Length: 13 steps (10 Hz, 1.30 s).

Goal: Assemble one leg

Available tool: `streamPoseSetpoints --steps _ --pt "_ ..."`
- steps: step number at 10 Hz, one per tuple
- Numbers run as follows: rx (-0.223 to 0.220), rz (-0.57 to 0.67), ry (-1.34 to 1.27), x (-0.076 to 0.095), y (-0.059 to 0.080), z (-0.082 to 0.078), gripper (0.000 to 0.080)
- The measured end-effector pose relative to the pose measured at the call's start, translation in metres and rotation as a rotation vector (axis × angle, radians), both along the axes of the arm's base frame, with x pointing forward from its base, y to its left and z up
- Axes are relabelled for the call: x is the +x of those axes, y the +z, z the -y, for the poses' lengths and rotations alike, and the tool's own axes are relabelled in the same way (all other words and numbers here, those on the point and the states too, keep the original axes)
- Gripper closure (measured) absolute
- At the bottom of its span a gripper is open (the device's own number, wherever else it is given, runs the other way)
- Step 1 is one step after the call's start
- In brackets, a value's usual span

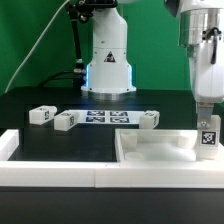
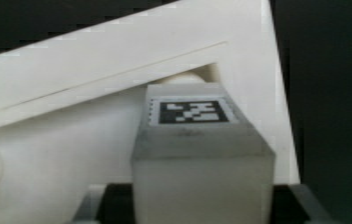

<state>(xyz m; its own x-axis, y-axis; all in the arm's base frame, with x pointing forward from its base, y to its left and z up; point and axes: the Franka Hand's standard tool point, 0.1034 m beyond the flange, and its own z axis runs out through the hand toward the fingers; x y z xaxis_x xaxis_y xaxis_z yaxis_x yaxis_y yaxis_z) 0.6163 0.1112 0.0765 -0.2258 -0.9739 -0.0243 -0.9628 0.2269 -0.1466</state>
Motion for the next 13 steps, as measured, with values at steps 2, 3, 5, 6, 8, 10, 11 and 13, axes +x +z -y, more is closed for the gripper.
streamPoseSetpoints --steps 2,3,5,6,8,10,11,13 --pt "-0.011 0.011 0.063 0.002 0.001 0.000 0.0298" --pt "-0.019 0.013 0.114 0.003 0.002 0.001 0.0298" --pt "-0.072 0.023 0.428 0.007 0.004 0.000 0.0158" --pt "-0.081 0.019 0.511 0.007 0.005 -0.003 0.0158" --pt "-0.123 0.020 0.775 0.010 0.007 -0.006 0.0151" --pt "-0.165 0.013 0.987 0.011 0.005 -0.007 0.0150" --pt "-0.185 0.011 1.079 0.010 0.003 -0.006 0.0150" --pt "-0.229 0.006 1.240 0.010 0.001 -0.010 0.0150"
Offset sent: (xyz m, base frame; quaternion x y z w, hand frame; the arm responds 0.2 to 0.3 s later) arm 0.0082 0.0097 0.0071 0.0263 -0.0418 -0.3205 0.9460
